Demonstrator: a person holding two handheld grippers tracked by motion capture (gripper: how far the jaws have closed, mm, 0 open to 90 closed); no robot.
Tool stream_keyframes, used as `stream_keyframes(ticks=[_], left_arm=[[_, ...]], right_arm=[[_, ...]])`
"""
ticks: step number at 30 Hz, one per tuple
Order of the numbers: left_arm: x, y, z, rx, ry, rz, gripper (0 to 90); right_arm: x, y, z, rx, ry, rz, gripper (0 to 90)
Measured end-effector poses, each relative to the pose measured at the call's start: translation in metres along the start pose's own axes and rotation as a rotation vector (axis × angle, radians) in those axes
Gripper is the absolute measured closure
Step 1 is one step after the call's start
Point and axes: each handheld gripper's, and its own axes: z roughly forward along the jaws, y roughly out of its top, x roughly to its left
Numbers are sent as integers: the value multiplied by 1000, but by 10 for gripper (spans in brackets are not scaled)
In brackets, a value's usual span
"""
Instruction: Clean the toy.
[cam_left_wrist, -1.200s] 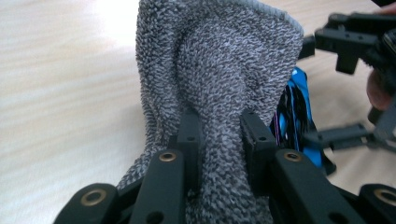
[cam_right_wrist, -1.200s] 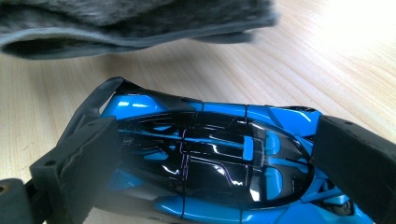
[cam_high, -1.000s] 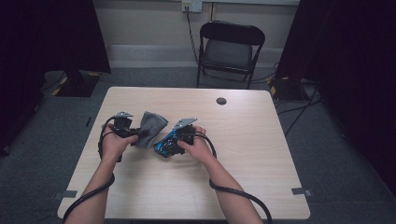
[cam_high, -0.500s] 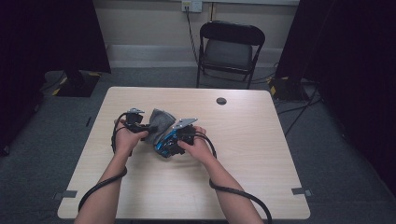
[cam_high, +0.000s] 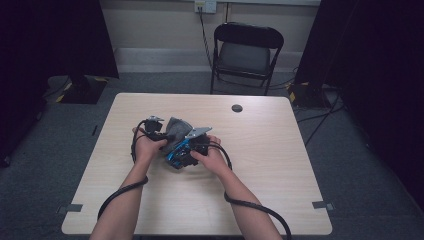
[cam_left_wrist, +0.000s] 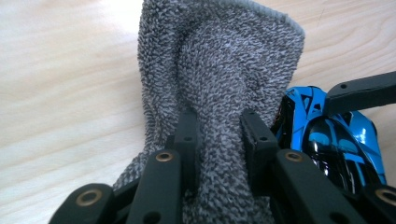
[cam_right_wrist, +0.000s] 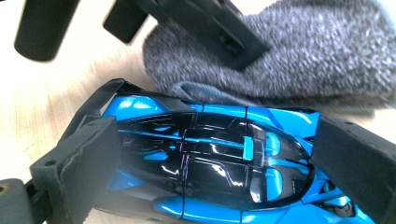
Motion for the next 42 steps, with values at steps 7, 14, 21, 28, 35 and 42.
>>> stream_keyframes(ticks=[7,14,21,28,35,42], left_arm=[[-7,2,6,28,-8,58,711],[-10,1,5,45,-13,47,725],[-6,-2,-1,59,-32,61,730],[-3,-6,-8,77,-42,58,731],[-1,-11,-14,86,-45,53,731],[3,-19,-24,94,-48,52,731]], right_arm=[[0,0,0,-4,0,4,8],[0,-1,0,-5,1,6,8],[0,-1,0,-5,1,6,8],[0,0,0,-2,1,4,8],[0,0,0,-2,1,2,8],[0,0,0,0,1,0,8]])
